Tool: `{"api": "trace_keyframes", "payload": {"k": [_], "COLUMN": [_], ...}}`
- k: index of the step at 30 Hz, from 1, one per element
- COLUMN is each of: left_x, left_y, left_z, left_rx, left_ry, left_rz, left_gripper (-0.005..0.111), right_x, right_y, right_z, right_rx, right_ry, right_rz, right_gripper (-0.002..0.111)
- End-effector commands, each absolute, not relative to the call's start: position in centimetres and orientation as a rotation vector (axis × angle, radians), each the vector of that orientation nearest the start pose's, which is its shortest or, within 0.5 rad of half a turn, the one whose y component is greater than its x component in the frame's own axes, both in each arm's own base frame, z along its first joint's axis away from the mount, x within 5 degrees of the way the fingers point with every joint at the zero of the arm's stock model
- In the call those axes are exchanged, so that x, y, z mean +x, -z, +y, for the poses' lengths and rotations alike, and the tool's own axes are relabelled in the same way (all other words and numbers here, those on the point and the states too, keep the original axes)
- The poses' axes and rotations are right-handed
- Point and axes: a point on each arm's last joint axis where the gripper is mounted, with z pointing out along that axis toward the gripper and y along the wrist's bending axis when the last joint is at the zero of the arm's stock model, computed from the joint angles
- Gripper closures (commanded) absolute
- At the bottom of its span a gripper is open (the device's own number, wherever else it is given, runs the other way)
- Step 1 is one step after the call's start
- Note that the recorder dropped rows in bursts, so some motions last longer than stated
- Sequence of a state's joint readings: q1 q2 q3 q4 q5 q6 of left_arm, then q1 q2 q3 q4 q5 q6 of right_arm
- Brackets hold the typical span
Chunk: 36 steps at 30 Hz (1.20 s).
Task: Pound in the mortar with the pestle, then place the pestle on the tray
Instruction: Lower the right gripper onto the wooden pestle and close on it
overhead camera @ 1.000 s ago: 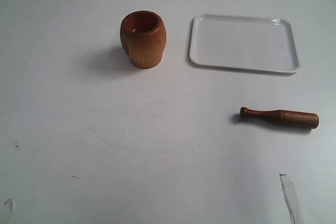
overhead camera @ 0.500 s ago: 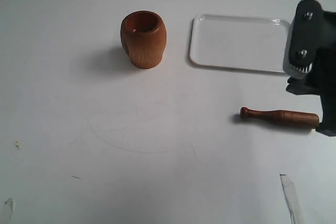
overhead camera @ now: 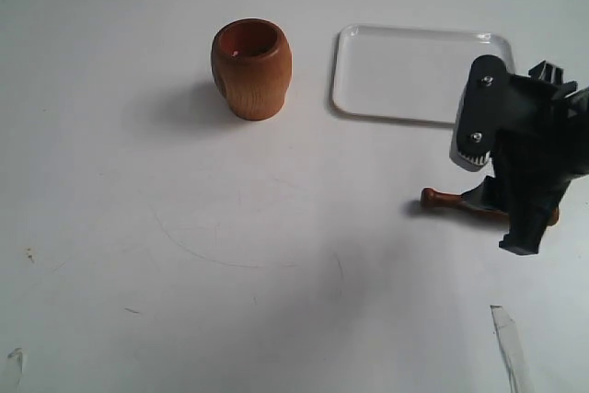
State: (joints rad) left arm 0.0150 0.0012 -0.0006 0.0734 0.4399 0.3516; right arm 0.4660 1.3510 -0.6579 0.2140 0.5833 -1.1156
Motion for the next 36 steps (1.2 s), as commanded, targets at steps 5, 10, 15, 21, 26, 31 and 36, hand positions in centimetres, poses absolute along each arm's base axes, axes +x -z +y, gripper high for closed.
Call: {"api": "trace_keyframes", "payload": {"k": [5, 10, 15, 21, 26, 31, 36], "left_x": [5.1, 5.1, 5.1, 5.1, 5.1, 5.1, 5.1], "left_y": [-17.4, -17.4, -17.4, -17.4, -17.4, -17.4, -17.4], "left_z": [0.3, 0.3, 0.3, 0.3, 0.3, 0.3, 0.3], "left_rx": [0.361, 0.361, 0.361, 0.361, 0.361, 0.361, 0.361], "left_ry": [-0.302, -0.302, -0.302, -0.302, -0.302, -0.302, -0.302], "left_rz": [1.897, 1.897, 1.897, 1.897, 1.897, 1.897, 1.897], "left_gripper": [0.107, 0.107, 0.107, 0.107, 0.107, 0.107, 0.107], "right_x": [21.5, 22.2, 22.9, 24.3, 24.1, 25.0, 26.4], "right_y": [-15.4, -13.9, -12.9, -13.0, -11.6, -12.2, -17.4], "right_z": [11.7, 12.0, 12.1, 12.8, 12.3, 12.8, 16.2], "right_rx": [-1.898, -1.899, -1.92, -1.856, -2.029, -1.993, -1.714], "right_ry": [-0.024, -0.002, 0.021, 0.017, 0.055, 0.106, 0.109], "right_rz": [2.144, 2.144, 2.165, 2.206, 2.209, 2.22, 2.062], "right_gripper": [0.052, 0.053, 0.055, 0.056, 0.074, 0.108, 0.108]}}
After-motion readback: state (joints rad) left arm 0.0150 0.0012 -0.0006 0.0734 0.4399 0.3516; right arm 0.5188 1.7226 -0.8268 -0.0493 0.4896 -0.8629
